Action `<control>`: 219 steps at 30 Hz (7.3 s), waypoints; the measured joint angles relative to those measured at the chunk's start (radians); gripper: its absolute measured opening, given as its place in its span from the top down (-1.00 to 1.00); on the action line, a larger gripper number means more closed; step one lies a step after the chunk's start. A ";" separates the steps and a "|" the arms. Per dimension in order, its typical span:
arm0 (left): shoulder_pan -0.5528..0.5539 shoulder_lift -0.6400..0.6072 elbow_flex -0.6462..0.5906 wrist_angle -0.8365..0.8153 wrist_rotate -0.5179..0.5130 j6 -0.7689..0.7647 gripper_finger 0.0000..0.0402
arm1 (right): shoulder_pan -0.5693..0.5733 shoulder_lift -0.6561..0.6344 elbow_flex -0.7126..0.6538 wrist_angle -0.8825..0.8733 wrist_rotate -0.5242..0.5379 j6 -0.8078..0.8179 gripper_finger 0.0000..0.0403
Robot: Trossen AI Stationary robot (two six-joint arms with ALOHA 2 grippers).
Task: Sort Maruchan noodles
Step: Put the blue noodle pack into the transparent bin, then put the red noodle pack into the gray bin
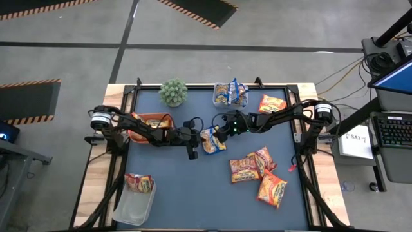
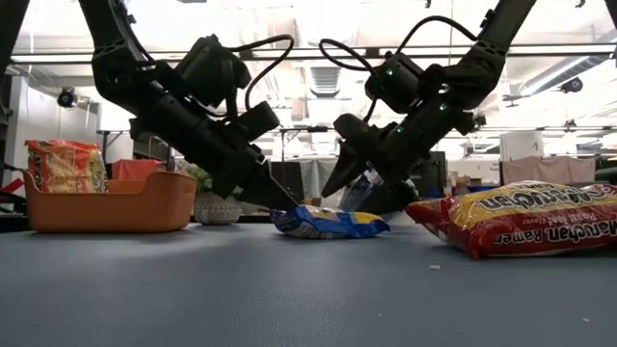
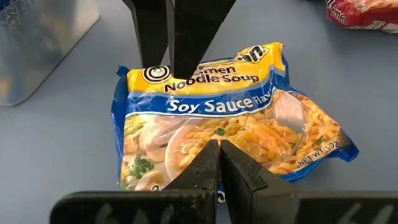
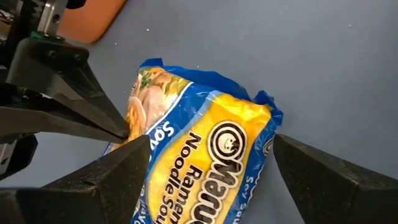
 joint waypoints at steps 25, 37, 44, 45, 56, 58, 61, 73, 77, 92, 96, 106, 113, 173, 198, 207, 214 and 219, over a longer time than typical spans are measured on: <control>-0.002 0.003 -0.015 -0.004 0.009 -0.010 1.00 | 0.011 0.159 0.000 0.344 -0.179 -0.057 -0.50; -0.002 0.001 -0.017 0.002 0.004 -0.010 1.00 | 0.011 0.158 0.000 0.342 -0.181 -0.047 0.11; -0.003 -0.069 -0.021 -0.064 -0.012 -0.003 1.00 | 0.011 0.150 0.000 0.341 -0.183 -0.046 0.43; -0.002 -0.086 -0.021 -0.085 -0.015 0.002 1.00 | 0.011 0.147 0.000 0.339 -0.183 -0.046 0.46; -0.003 -0.283 -0.028 -0.224 -0.009 0.082 1.00 | 0.011 0.100 0.000 0.343 -0.184 -0.048 0.72; -0.003 -0.337 -0.029 -0.242 -0.007 0.115 1.00 | 0.011 0.084 0.000 0.341 -0.182 -0.048 0.72; -0.003 -0.437 -0.029 -0.277 -0.004 0.168 1.00 | 0.011 0.047 0.001 0.342 -0.174 -0.048 0.72; -0.004 -0.726 -0.028 -0.350 -0.083 0.227 1.00 | -0.013 -0.138 0.041 0.243 0.288 -0.081 0.72; -0.004 -0.750 -0.028 -0.383 -0.148 0.218 1.00 | -0.028 -0.153 0.107 0.160 0.431 -0.123 0.72; -0.002 -0.756 -0.028 -0.434 -0.185 0.231 1.00 | -0.084 0.015 0.437 -0.250 0.961 -0.183 0.72; -0.002 -0.754 -0.030 -0.443 -0.185 0.229 1.00 | -0.094 0.092 0.492 -0.248 1.029 -0.182 0.72; -0.002 -0.754 -0.034 -0.443 -0.185 0.229 1.00 | -0.094 0.257 0.604 -0.247 1.179 -0.241 0.72; -0.002 -0.754 -0.044 -0.442 -0.185 0.236 1.00 | -0.094 0.332 0.654 -0.281 1.191 -0.250 0.72; -0.002 -0.753 -0.049 -0.439 -0.183 0.250 1.00 | 0.073 0.040 0.657 -1.082 -0.175 -0.060 0.21; -0.002 -0.753 -0.049 -0.439 -0.183 0.243 1.00 | 0.435 0.050 0.578 -1.417 -0.273 -0.066 0.44; -0.002 -0.753 -0.049 -0.439 -0.183 0.242 1.00 | 0.439 0.051 0.501 -1.323 -0.260 -0.089 0.92; -0.003 -0.753 -0.049 -0.435 -0.183 0.242 1.00 | 0.437 0.051 0.486 -1.066 -0.130 -0.111 0.96; -0.003 -0.753 -0.049 -0.427 -0.183 0.226 1.00 | 0.430 0.049 0.503 -0.953 0.188 -0.122 0.96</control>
